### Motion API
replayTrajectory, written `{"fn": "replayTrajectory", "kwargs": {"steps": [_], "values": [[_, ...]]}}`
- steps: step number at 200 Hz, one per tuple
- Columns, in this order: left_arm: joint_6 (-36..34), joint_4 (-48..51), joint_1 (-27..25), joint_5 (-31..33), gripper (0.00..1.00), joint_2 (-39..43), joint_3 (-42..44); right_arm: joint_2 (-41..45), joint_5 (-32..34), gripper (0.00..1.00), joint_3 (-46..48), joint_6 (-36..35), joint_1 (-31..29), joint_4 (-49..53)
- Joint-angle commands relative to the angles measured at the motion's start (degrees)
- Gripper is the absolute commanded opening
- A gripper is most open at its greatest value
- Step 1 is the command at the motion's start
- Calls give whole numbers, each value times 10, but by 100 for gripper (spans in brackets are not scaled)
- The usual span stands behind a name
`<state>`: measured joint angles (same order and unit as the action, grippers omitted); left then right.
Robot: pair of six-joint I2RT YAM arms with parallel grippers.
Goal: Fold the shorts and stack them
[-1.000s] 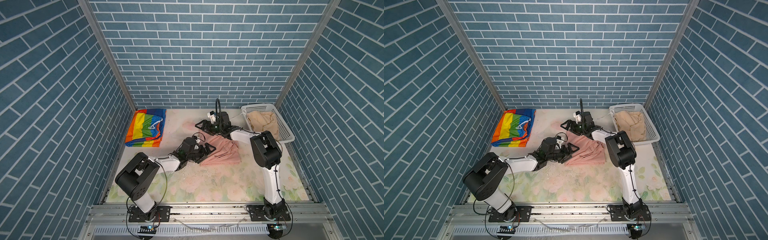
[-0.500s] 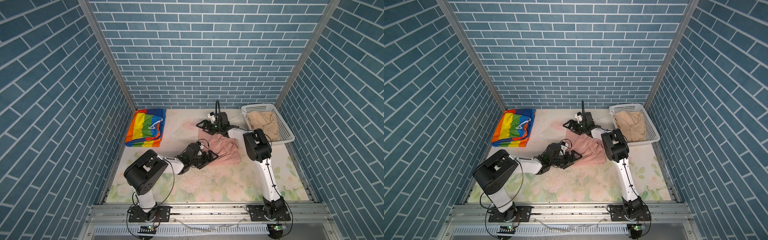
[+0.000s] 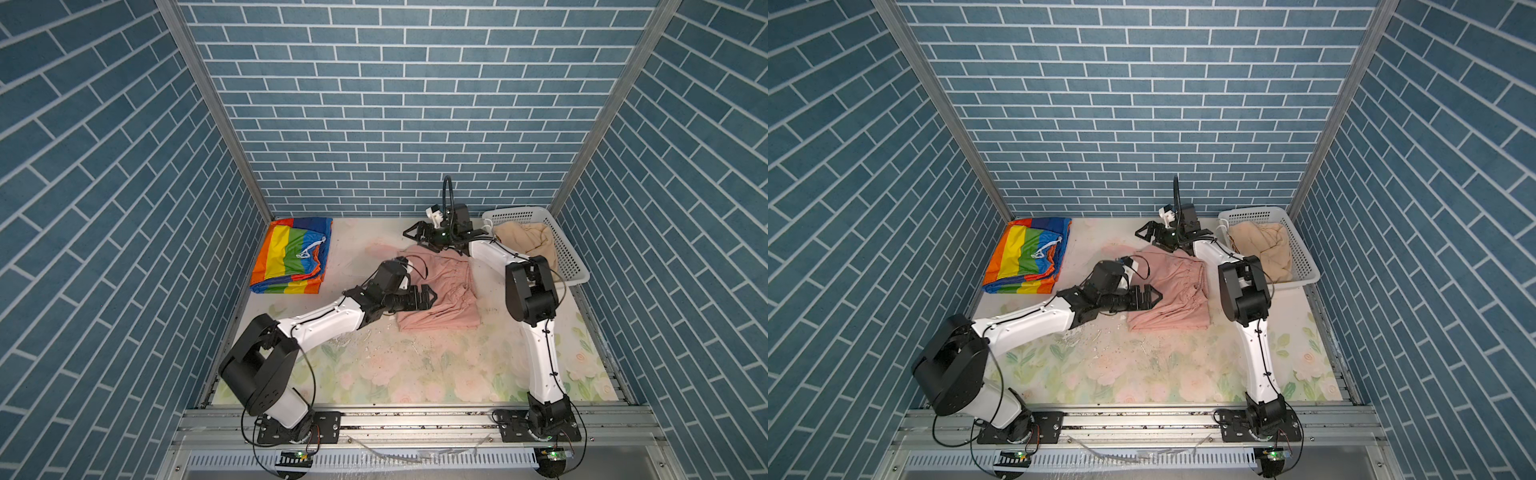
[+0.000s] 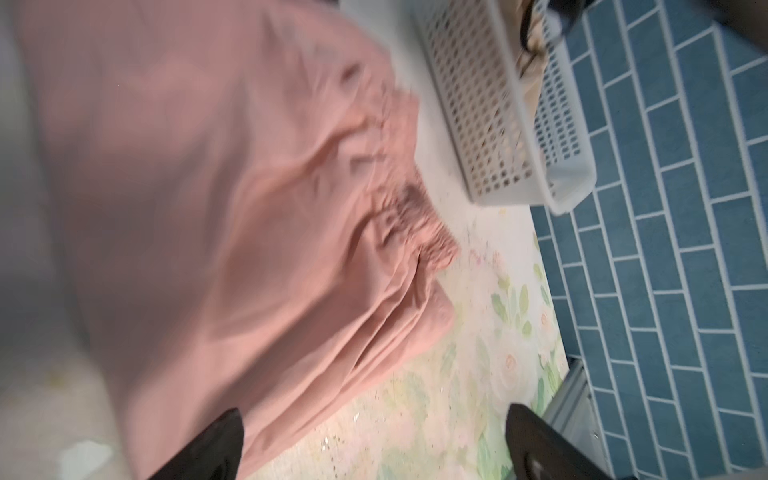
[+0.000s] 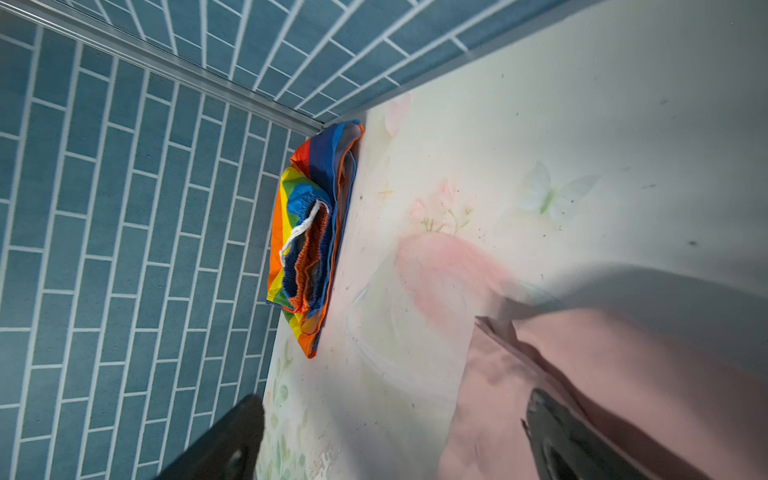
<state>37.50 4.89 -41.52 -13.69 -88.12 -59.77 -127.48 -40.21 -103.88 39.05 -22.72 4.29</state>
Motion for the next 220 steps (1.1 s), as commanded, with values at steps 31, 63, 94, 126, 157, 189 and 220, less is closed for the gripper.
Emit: {"fn": "replayTrajectory", "kwargs": {"steps": [31, 63, 94, 126, 157, 189, 220], "values": [[-165, 227, 74, 35, 100, -87, -124, 211, 89, 98, 142, -104, 45, 110], [-178, 249, 99, -24, 100, -169, -174, 290, 121, 98, 231, -141, 58, 152], [-164, 243, 99, -69, 100, -230, -206, 352, 133, 98, 313, -162, 61, 169], [-157, 247, 100, -72, 100, -280, -232, 406, 134, 99, 387, -166, 63, 165], [-140, 255, 105, -59, 99, -316, -250, 454, 145, 99, 433, -165, 66, 163], [-122, 238, 112, -72, 76, -353, -274, 478, 151, 98, 446, -162, 69, 165], [-122, 239, 113, -75, 37, -370, -293, 489, 153, 99, 445, -157, 71, 165]]}}
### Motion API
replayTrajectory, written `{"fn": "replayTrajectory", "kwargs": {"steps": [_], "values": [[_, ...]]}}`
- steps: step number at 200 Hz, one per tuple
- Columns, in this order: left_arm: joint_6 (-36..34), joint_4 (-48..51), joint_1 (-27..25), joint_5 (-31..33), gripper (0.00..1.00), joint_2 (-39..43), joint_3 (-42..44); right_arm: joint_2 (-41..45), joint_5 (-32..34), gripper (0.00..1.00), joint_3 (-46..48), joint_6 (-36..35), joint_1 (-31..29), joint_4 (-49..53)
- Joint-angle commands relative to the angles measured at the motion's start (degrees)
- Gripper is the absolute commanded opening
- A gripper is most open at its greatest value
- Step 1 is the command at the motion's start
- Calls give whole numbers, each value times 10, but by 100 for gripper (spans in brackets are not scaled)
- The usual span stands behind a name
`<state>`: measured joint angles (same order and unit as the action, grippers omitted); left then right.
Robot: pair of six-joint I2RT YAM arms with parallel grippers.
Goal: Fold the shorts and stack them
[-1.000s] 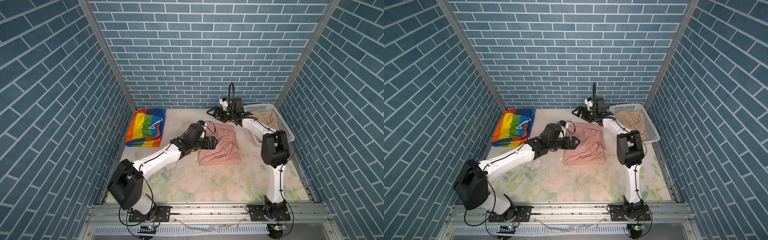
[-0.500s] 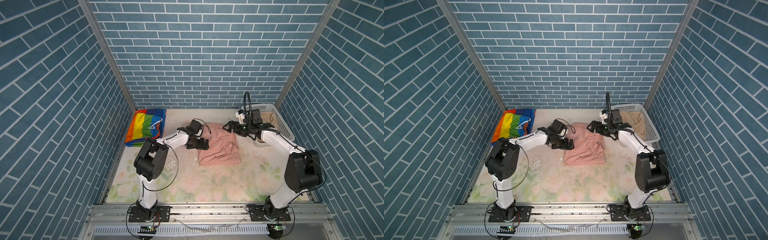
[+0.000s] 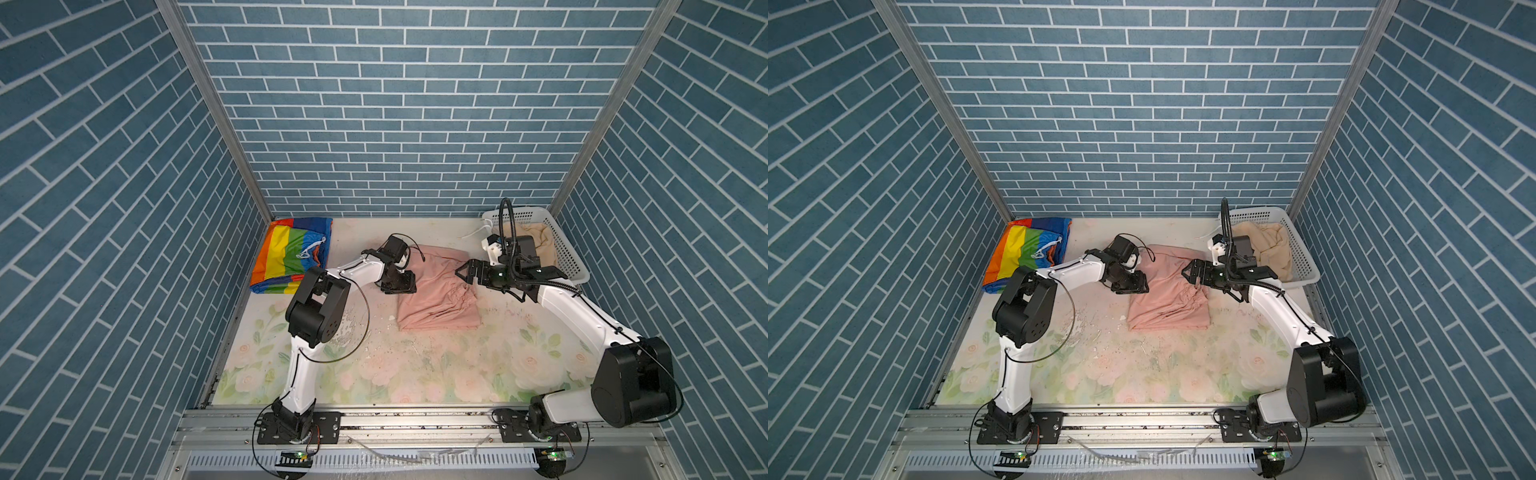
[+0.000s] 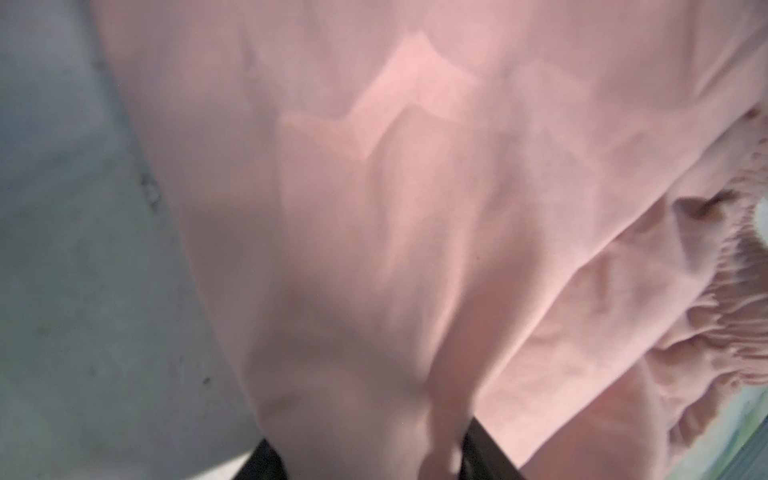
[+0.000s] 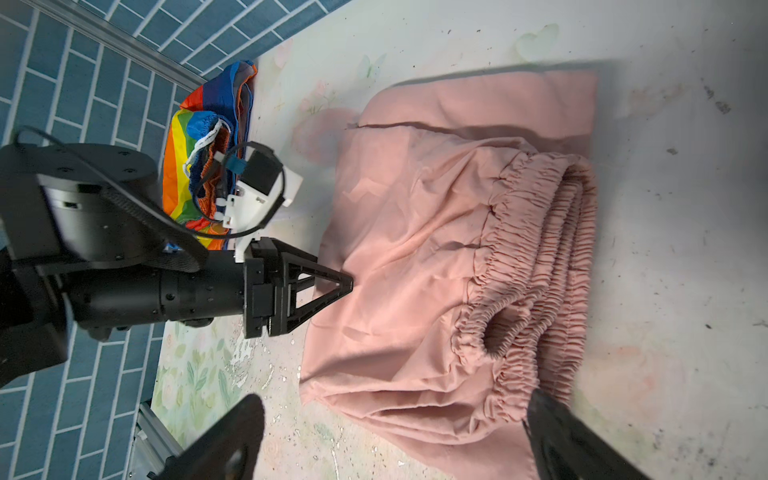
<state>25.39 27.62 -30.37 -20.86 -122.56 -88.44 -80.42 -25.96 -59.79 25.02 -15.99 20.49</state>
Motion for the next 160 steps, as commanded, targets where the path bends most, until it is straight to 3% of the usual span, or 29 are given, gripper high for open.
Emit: {"fn": "replayTrajectory", "kwargs": {"steps": [1, 13, 30, 64, 104, 137, 160], "values": [[-2, 12, 1, -4, 37, -26, -7, 19, 11, 98, 5, -17, 4, 3], [-15, 26, 1, 1, 17, -27, -15, 23, 12, 99, 7, -15, 3, -1], [-49, 73, 3, 27, 0, -20, -41, 26, 10, 99, 11, -10, 3, -4], [-127, 225, 19, 155, 0, 1, -126, 20, 5, 99, 25, 3, 1, -24], [-207, 391, 27, 377, 0, -6, -255, -18, 3, 98, 31, 24, -41, -71], [-259, 428, 32, 567, 0, -6, -308, -85, 16, 99, -3, 29, -100, -115], [-281, 438, 52, 620, 0, -9, -339, -133, 26, 99, -45, 29, -137, -135]]}}
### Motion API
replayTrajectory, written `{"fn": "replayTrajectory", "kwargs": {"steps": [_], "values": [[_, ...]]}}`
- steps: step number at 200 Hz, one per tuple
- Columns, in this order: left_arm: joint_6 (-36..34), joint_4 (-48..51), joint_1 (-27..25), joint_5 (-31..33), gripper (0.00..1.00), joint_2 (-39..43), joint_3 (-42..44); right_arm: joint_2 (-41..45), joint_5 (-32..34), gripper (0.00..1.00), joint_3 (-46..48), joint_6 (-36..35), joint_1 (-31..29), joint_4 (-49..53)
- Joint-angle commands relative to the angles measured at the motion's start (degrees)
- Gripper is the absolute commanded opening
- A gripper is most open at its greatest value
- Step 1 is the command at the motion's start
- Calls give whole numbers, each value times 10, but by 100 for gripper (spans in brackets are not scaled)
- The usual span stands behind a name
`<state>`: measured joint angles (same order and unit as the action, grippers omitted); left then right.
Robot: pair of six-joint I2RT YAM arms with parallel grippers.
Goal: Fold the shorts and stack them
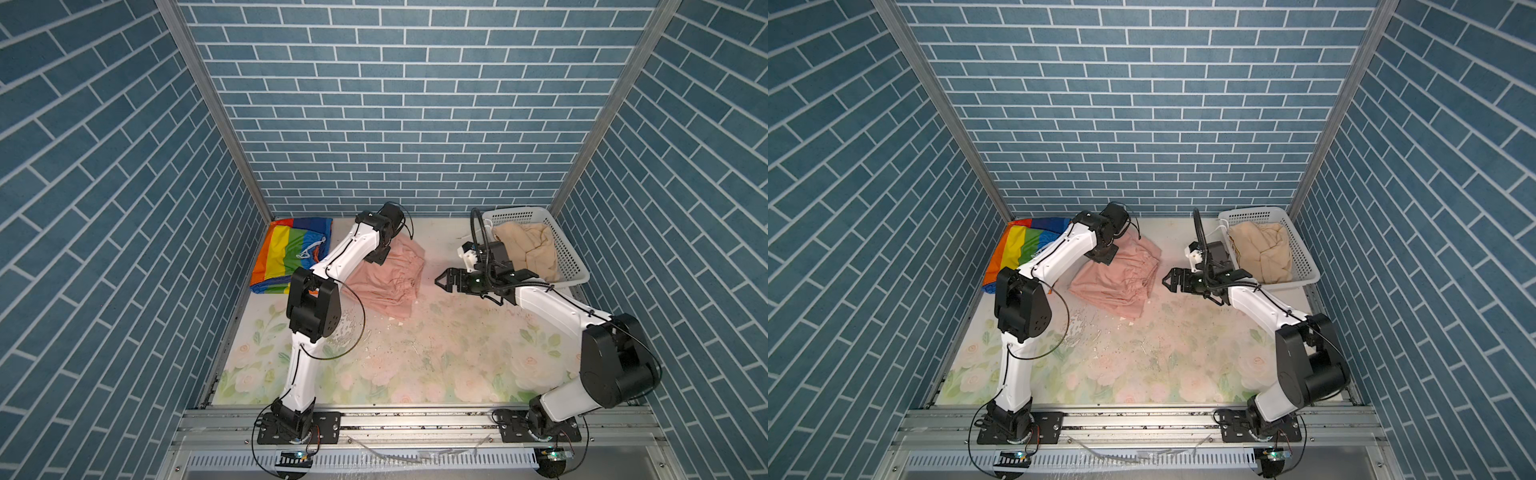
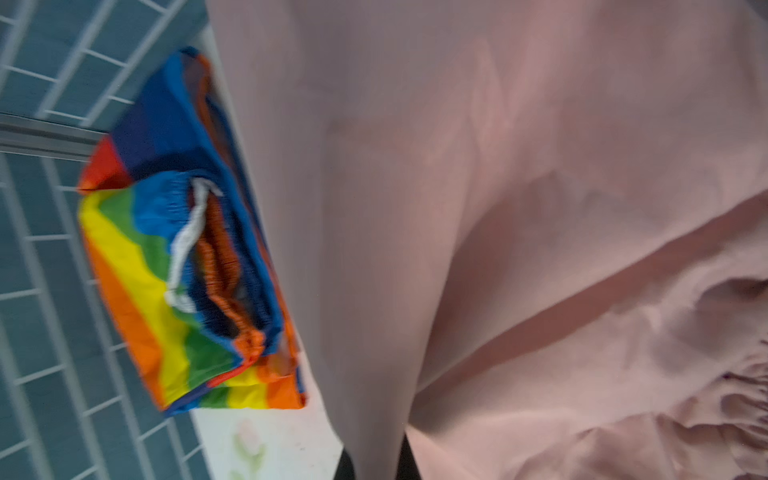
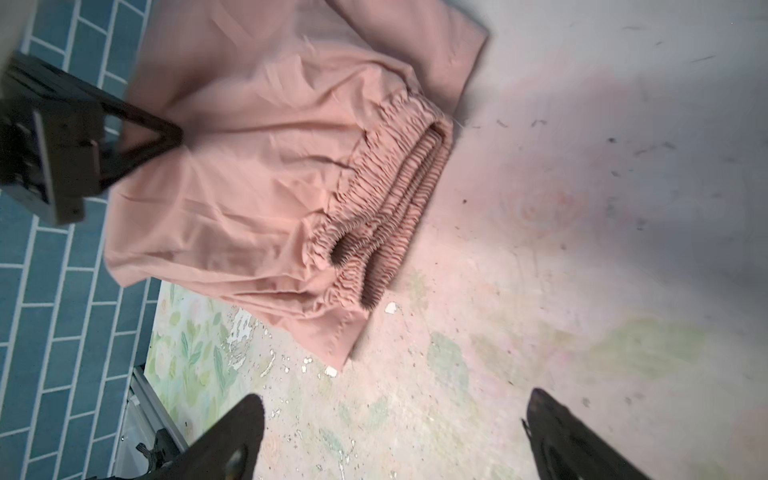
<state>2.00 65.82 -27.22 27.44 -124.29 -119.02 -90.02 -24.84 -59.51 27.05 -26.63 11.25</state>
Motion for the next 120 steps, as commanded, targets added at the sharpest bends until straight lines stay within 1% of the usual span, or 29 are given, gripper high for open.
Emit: {"fn": "replayTrajectory", "kwargs": {"steps": [1, 26, 46, 58, 83, 103, 120], "values": [[-48, 57, 21, 138, 0, 8, -35, -38, 16, 98, -51, 8, -33, -42], [-78, 53, 44, 189, 0, 5, -60, -82, 16, 99, -100, 11, -61, -47], [-105, 38, 65, 211, 0, 6, -76, -106, 13, 99, -128, 15, -74, -47], [-114, 28, 79, 210, 0, 7, -85, -118, 10, 99, -142, 16, -79, -47], [-119, 15, 107, 188, 0, 5, -111, -137, 5, 98, -162, 19, -87, -49], [-127, 1, 119, 181, 0, 0, -128, -149, -2, 98, -170, 22, -89, -50], [-128, 7, 128, 175, 0, -12, -161, -158, -6, 99, -178, 23, -90, -47]]}}
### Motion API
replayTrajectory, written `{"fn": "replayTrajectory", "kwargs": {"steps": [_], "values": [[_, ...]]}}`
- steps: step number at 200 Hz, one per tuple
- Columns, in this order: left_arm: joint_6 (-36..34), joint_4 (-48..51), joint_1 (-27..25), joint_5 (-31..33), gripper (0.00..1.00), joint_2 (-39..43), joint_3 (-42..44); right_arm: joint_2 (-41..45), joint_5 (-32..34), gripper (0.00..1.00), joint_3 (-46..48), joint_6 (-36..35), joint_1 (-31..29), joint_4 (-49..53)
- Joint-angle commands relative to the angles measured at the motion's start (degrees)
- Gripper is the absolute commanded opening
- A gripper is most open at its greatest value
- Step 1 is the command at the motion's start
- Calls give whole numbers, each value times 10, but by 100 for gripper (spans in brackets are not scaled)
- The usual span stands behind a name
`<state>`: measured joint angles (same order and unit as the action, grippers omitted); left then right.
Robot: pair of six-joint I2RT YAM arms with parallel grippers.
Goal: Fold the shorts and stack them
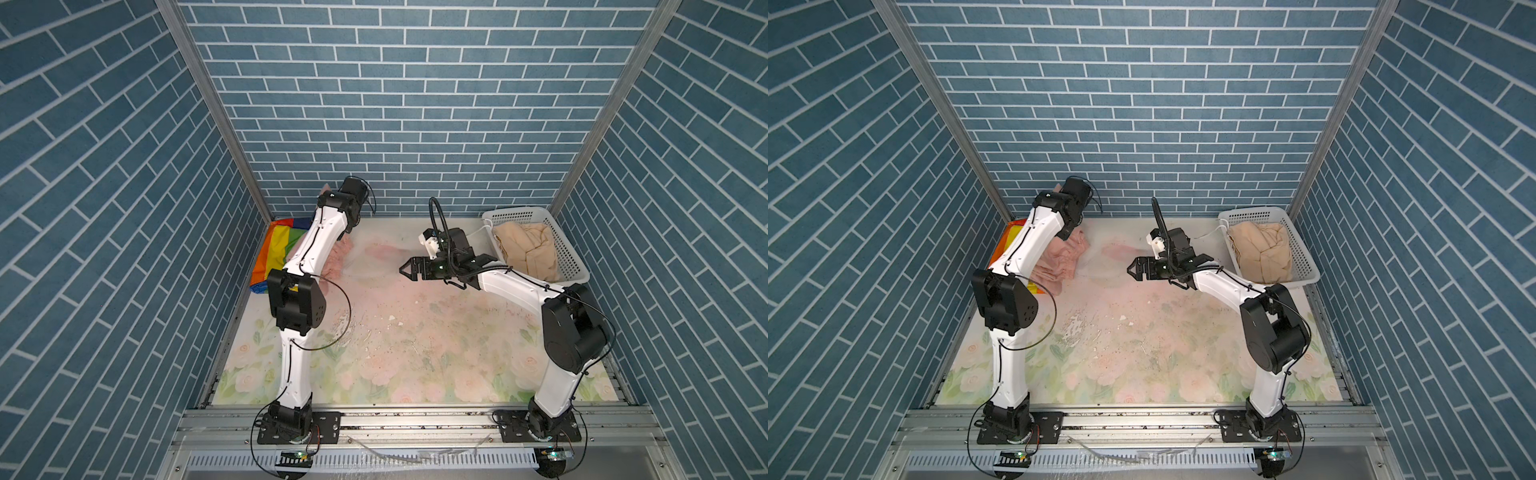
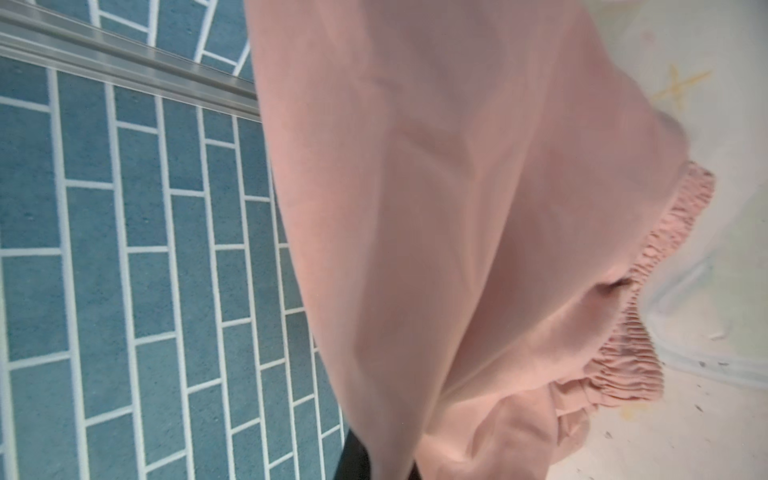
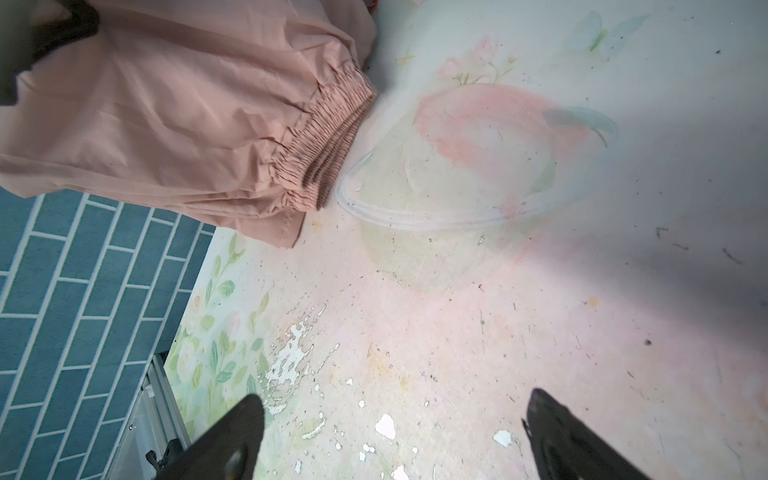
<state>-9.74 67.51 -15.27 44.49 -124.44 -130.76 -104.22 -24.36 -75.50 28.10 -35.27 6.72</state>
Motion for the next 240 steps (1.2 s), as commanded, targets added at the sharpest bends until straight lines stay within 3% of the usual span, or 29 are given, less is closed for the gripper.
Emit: {"fn": "replayTrajectory", "kwargs": {"steps": [1, 60, 120, 161, 208, 240], "values": [[-11, -9, 9, 4, 0, -11, -47, -16, -11, 99, -18, 12, -3, -1], [13, 7, 42, -52, 0, 0, -89, -35, -14, 99, -49, 9, -3, 21], [11, -55, 124, -121, 0, -3, 9, -44, -20, 98, -57, 18, -6, 30], [-25, -81, 174, -139, 0, -37, 7, -49, -25, 99, -53, 25, -13, 42], [-23, -111, 195, -184, 0, -16, 21, -63, -30, 99, -79, 23, -19, 78], [-39, -105, 195, -168, 0, -6, 21, -74, -29, 99, -103, 21, -23, 94]]}}
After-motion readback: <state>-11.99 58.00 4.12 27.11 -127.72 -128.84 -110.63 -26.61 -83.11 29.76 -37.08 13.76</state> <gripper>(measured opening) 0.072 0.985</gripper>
